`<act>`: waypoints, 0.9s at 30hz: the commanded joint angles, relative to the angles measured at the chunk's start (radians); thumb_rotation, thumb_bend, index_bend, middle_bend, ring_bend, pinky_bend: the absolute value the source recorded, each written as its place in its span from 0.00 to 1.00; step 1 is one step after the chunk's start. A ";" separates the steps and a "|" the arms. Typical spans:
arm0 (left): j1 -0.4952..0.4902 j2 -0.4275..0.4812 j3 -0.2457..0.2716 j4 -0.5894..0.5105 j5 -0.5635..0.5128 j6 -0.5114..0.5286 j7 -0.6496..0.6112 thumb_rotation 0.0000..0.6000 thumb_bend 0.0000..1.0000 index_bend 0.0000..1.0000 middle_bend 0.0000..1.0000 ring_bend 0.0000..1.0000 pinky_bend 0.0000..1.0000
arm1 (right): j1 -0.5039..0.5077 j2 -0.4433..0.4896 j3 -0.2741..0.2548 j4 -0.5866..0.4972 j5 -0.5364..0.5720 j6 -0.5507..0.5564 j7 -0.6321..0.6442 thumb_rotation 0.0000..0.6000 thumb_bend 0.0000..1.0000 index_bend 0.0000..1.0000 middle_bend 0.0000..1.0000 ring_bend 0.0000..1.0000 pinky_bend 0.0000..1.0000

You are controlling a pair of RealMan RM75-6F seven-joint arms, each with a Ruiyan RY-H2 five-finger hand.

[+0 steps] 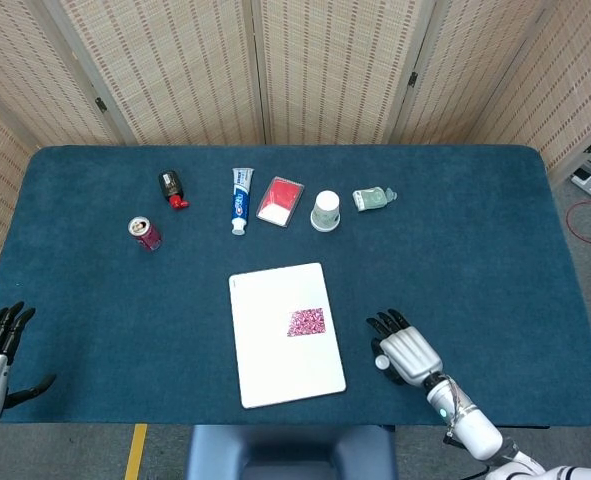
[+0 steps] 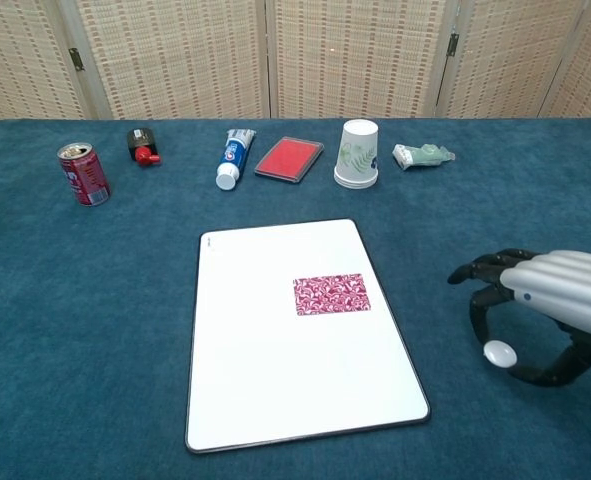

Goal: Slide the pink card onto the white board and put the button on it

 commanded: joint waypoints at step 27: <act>0.010 0.007 0.000 0.006 -0.014 0.002 -0.005 1.00 0.14 0.11 0.07 0.09 0.00 | 0.366 -0.289 0.238 0.130 0.494 -0.119 -0.322 1.00 0.36 0.47 0.11 0.00 0.00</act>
